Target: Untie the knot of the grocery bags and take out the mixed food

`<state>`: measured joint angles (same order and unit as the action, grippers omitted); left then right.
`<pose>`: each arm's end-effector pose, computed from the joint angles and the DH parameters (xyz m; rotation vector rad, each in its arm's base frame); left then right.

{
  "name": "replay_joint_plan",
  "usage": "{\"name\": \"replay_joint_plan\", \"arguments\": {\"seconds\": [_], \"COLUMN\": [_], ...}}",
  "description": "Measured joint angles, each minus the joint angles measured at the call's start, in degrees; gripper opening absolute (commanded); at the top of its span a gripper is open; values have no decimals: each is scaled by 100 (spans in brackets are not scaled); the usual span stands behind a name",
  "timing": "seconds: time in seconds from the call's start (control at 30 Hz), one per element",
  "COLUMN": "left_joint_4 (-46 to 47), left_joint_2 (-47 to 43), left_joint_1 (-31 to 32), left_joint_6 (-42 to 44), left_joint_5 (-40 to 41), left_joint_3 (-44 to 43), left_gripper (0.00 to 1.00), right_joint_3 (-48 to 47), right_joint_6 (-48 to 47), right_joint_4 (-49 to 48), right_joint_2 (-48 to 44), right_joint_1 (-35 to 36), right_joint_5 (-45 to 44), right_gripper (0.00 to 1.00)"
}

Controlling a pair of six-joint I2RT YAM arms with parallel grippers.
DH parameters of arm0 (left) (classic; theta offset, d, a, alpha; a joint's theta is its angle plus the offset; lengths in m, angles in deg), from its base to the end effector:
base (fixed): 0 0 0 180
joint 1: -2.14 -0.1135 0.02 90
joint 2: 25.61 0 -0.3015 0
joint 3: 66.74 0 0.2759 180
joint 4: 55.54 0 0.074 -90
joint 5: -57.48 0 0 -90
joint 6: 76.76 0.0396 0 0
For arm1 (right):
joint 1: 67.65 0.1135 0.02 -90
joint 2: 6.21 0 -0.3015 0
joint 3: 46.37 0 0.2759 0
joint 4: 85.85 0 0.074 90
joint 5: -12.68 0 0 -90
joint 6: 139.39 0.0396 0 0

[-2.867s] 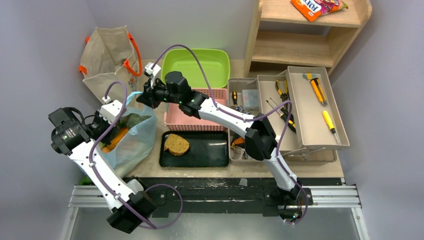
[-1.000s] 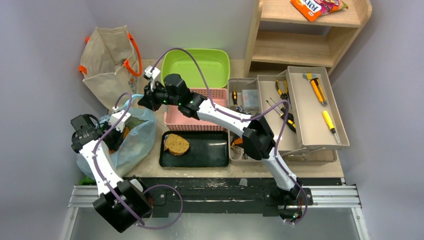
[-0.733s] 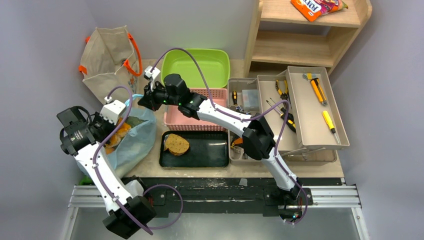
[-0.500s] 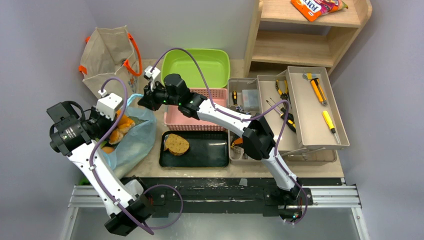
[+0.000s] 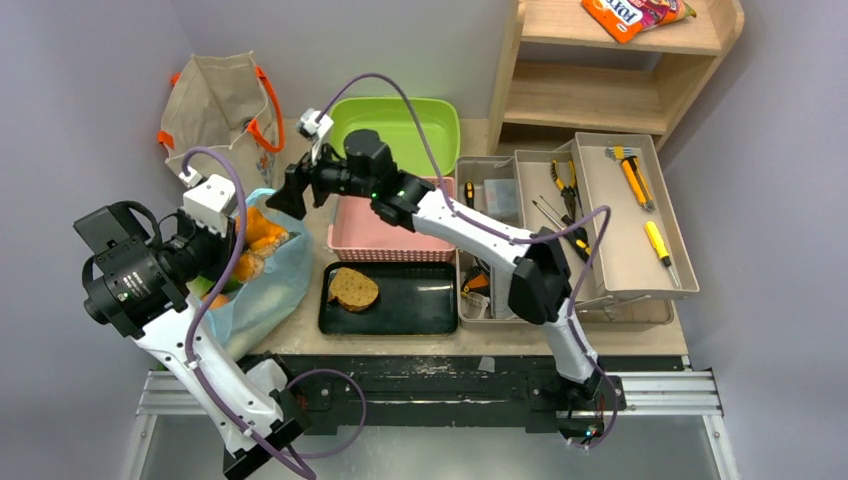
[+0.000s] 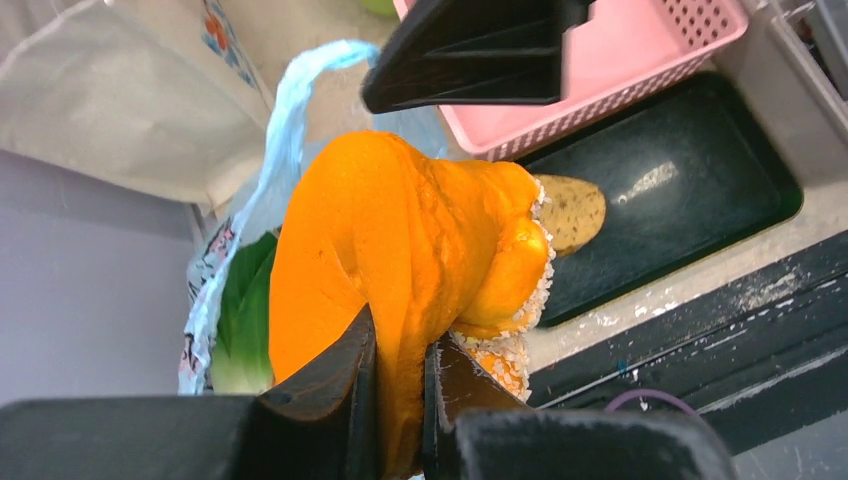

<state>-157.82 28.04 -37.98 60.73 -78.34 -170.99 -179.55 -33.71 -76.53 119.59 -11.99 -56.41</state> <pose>0.0790 0.0295 0.4898 0.4489 2.1051 -0.1374 0.3160 0.4876 0.3897 -0.8792 1.5164 1.2314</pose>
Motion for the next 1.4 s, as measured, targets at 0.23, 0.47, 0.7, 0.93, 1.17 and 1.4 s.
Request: {"name": "replay_joint_plan", "arguments": {"seconds": [0.23, 0.47, 0.7, 0.93, 1.17, 1.4], "left_joint_4": [-55, -83, -57, 750, 2245, 2745], "left_joint_2": [118, 225, 551, 332, 37, -76], "left_joint_1": [0, 17, 743, 1965, 2933, 3121], "left_joint_6": [-321, -634, -1095, -2780, -4422, -5023], "left_joint_5": [-546, -1609, -2575, -2920, -2697, -2393], "left_joint_3": [-557, -1172, -1025, 170, 761, 903], "left_gripper": [0, 0, 0, 0, 0, 65], "right_joint_3": [914, 2409, 3722, 3958, 4046, 4046], "right_joint_6": [33, -780, -2081, -2542, -2658, -2544], "right_joint_4": [-20, 166, 848, 970, 857, 802], "right_joint_2": [-1674, -3598, -4909, -4861, -4824, -4817], "right_joint_1": [-372, -603, -579, -273, 358, 310], "right_joint_5": [190, 393, 743, 872, 669, 122], "right_gripper": [93, 93, 94, 92, 69, 1]}}
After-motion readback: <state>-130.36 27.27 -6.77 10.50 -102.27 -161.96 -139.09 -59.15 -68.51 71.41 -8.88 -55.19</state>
